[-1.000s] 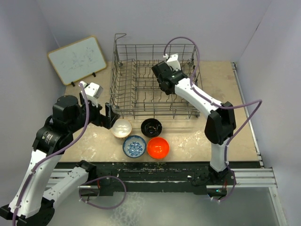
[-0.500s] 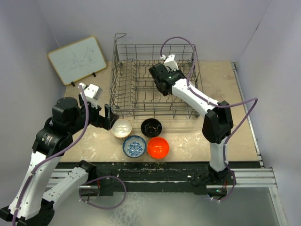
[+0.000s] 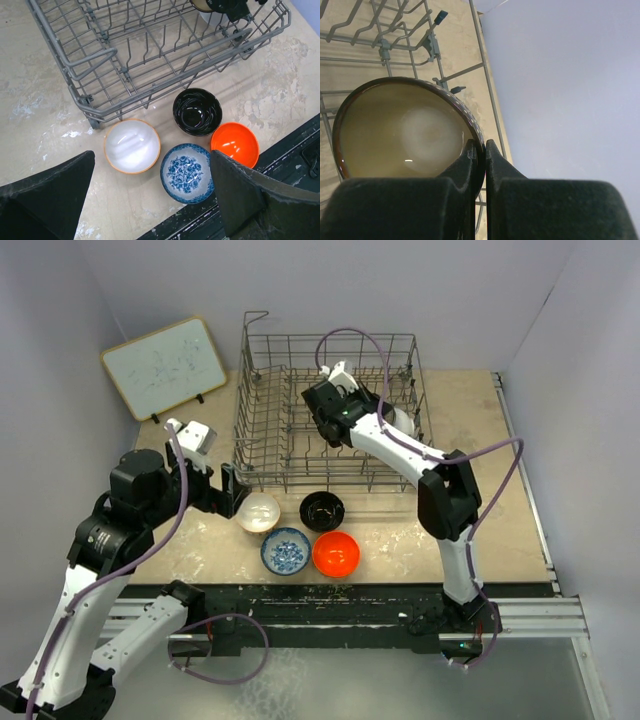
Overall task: Load the bowls into the dish rack
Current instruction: Place the bowl in the dish rack.
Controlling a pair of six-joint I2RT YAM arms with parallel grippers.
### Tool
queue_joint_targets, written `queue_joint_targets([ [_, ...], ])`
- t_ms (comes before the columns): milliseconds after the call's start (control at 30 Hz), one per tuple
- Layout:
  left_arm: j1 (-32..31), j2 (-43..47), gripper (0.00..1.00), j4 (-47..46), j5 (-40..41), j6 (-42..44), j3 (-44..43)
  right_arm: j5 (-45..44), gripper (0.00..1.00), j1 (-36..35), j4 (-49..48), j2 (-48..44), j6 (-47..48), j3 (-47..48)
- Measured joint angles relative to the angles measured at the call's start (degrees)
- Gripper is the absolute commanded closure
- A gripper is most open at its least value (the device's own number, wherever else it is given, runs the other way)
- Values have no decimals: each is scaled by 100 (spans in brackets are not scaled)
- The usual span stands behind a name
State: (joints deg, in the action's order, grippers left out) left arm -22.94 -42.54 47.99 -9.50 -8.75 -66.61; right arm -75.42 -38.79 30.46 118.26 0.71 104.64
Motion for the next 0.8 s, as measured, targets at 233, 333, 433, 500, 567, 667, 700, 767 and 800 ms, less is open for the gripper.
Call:
queue_joint_targets([
  [233, 0, 44, 1, 11, 52, 2, 0, -271, 100, -70, -531, 190, 603, -17],
  [333, 0, 61, 1, 11, 74, 11, 28, -398, 100, -98, -929, 208, 1058, -157],
  [433, 0, 96, 1, 26, 79, 42, 79, -522, 100, -153, -1429, 208, 1580, -343],
  [500, 0, 120, 1, 66, 90, 44, 90, -564, 100, -186, -1759, 210, 1934, -442],
  [567, 0, 144, 1, 83, 101, 44, 90, -581, 100, -223, -2114, 212, 2334, -549],
  [667, 0, 205, 1, 96, 105, 46, 90, -610, 100, -295, -2494, 243, 2822, -634],
  [700, 0, 225, 1, 96, 109, 46, 90, -612, 100, -319, -2583, 269, 2966, -636],
  [767, 0, 247, 1, 98, 120, 55, 90, -649, 98, -363, -2756, 352, 3213, -636],
  [800, 0, 256, 1, 98, 122, 63, 90, -649, 95, -387, -2830, 404, 3303, -636],
])
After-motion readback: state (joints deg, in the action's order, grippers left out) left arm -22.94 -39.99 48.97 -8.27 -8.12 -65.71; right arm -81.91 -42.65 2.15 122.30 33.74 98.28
